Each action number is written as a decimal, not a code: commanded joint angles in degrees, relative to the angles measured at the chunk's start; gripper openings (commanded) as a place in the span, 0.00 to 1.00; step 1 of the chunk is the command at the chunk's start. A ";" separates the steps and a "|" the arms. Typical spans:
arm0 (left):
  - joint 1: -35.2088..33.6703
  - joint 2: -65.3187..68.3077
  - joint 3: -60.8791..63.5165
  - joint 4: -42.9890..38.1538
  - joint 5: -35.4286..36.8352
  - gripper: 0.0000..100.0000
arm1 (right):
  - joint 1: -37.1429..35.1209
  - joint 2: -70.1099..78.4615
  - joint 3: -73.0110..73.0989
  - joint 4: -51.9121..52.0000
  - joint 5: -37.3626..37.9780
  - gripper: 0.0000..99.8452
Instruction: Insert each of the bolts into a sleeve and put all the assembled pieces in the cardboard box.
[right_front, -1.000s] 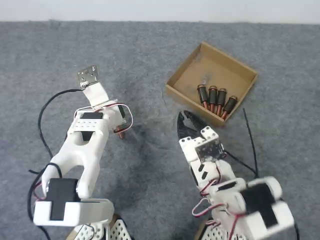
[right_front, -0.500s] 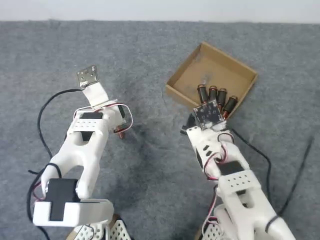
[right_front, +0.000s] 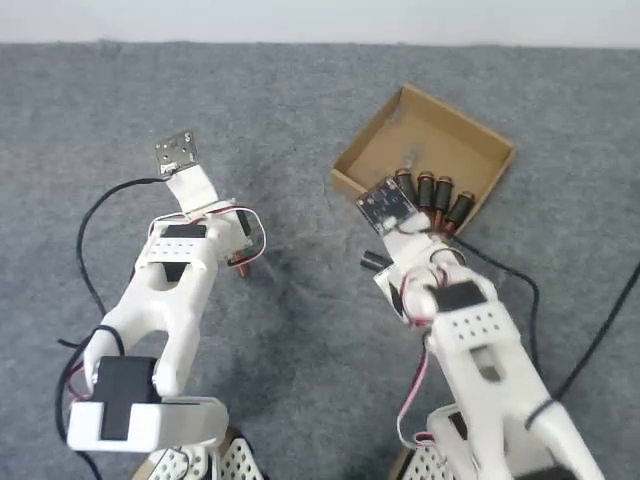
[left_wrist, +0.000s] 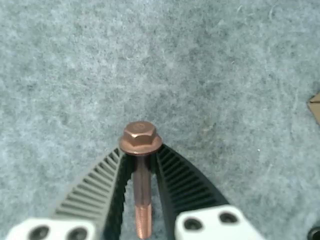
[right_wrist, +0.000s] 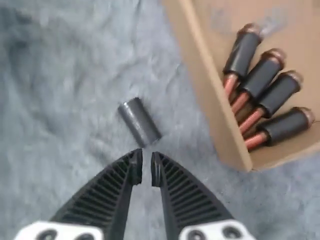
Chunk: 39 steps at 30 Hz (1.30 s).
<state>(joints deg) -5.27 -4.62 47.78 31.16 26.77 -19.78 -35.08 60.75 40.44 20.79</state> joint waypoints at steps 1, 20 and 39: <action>-0.26 -3.78 -0.48 -1.58 -0.88 0.01 | 0.75 5.32 -8.53 4.44 4.40 0.01; -0.26 -3.78 -0.40 -2.64 -0.88 0.01 | 2.24 29.32 -34.99 21.76 28.84 0.14; -0.35 -3.78 0.40 -4.04 -0.88 0.01 | 0.31 52.09 -46.51 16.92 33.23 0.09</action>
<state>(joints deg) -5.27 -4.62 48.75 29.41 26.77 -20.57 16.53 18.29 57.14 53.14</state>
